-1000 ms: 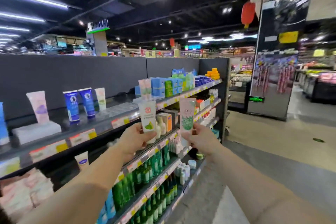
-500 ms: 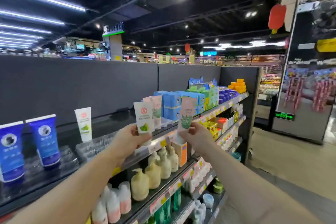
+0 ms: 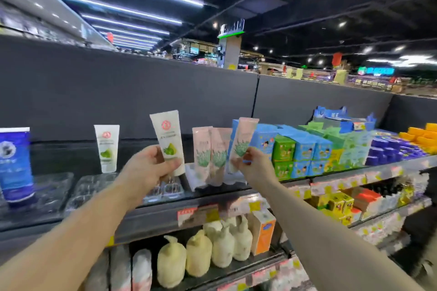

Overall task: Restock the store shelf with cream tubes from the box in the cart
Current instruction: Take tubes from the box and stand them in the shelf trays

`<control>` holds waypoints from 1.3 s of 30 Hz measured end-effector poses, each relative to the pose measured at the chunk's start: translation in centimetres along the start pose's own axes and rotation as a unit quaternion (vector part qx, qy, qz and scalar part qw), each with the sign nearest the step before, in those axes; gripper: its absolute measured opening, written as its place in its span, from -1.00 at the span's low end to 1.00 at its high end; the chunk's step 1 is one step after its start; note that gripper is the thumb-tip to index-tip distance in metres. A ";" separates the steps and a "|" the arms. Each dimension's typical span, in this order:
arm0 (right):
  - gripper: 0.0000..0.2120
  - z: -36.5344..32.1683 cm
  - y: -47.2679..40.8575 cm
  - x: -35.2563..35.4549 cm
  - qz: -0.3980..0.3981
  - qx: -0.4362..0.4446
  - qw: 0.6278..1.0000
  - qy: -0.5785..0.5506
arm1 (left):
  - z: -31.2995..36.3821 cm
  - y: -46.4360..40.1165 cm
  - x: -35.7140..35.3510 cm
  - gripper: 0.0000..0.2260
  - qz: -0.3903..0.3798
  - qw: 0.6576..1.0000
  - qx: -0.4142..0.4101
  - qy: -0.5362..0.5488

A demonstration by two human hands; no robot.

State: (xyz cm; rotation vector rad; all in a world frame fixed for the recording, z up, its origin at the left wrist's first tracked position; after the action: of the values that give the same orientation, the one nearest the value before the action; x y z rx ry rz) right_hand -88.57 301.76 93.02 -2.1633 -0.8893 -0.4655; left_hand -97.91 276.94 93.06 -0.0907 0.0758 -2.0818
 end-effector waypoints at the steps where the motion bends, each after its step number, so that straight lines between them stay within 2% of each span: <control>1: -0.76 0.3 -0.2 -0.4 -0.016 0.006 1.000 0.014 | -0.2 -0.2 -0.2 -0.82 0.004 1.000 0.000 -0.001; 3: -0.83 1.1 -0.3 -1.2 -0.051 0.015 0.998 0.039 | -0.6 -0.3 -0.8 -0.81 0.009 1.000 0.004 -0.004; 5: -0.78 1.8 -0.1 -1.6 -0.075 0.027 0.995 0.054 | -1.0 -0.3 -1.1 -0.79 0.012 1.000 0.012 -0.003; 8: -0.82 2.3 0.0 -1.8 -0.102 0.033 0.991 0.080 | -1.2 -0.3 -1.4 -0.75 0.014 1.000 0.018 -0.011; 16: -0.85 2.7 -0.2 -2.0 -0.121 0.015 0.991 0.063 | -1.0 0.2 -1.4 -0.74 0.027 0.998 0.019 -0.055; 18: -0.79 2.2 0.4 -1.4 -0.088 0.018 0.995 0.036 | -1.1 0.5 -1.3 -0.73 0.031 0.997 0.019 -0.073; 21: -0.72 -0.5 2.4 0.3 0.084 0.063 0.994 -0.004 | -1.0 0.9 -0.5 -0.77 0.038 0.995 0.020 -0.092; 22: -0.74 -2.2 3.3 0.6 0.122 0.093 0.988 -0.021 | -0.8 1.1 -0.2 -0.78 0.040 0.994 0.020 -0.098; 23: -0.78 -4.0 4.0 0.3 0.123 0.115 0.985 -0.038 | -0.7 1.2 0.2 -0.79 0.042 0.993 0.020 -0.104; 25: -0.82 -7.6 4.9 -1.8 0.028 0.135 0.987 -0.078 | -0.5 1.2 1.2 -0.80 0.045 0.993 0.011 -0.106; 27: -0.69 -10.7 5.2 -5.0 -0.096 0.111 0.981 -0.125 | 0.0 1.7 2.1 -0.81 0.041 0.993 -0.017 -0.112; 28: -0.63 -11.9 5.2 -6.5 -0.133 0.090 0.977 -0.143 | 0.2 2.0 2.6 -0.82 0.039 0.991 -0.028 -0.125; 32: -0.65 -15.0 4.4 -11.3 -0.181 0.042 0.969 -0.165 | 0.0 2.8 5.9 -0.69 0.058 0.986 -0.041 -0.149; 35: -0.72 -16.2 3.6 -13.9 -0.199 0.034 0.961 -0.186 | -0.6 3.1 8.9 -0.73 0.069 0.981 -0.036 -0.180; 37: -0.75 -16.6 2.6 -15.4 -0.191 0.030 0.963 -0.189 | -1.0 4.1 10.3 -0.73 0.062 0.954 -0.028 -0.292; 39: -0.75 -17.0 1.7 -16.9 -0.192 0.024 0.965 -0.177 | -2.0 4.9 11.4 -0.70 0.051 0.879 -0.039 -0.472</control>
State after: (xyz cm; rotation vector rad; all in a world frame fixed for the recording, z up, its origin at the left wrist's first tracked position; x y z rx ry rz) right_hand -99.94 280.58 93.88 -2.0646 -1.5173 -0.2381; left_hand -99.43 264.68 90.96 -1.1068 -0.4224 -1.7264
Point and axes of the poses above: each hand's wrist, its own y-axis away from the middle knuckle, its own x-axis out of the back of the hand, z = x × y, the point moved 3 cm from there along -y, towards the middle knuckle, and after that the axes turned 8 degrees about x, right-handed, at the moved point
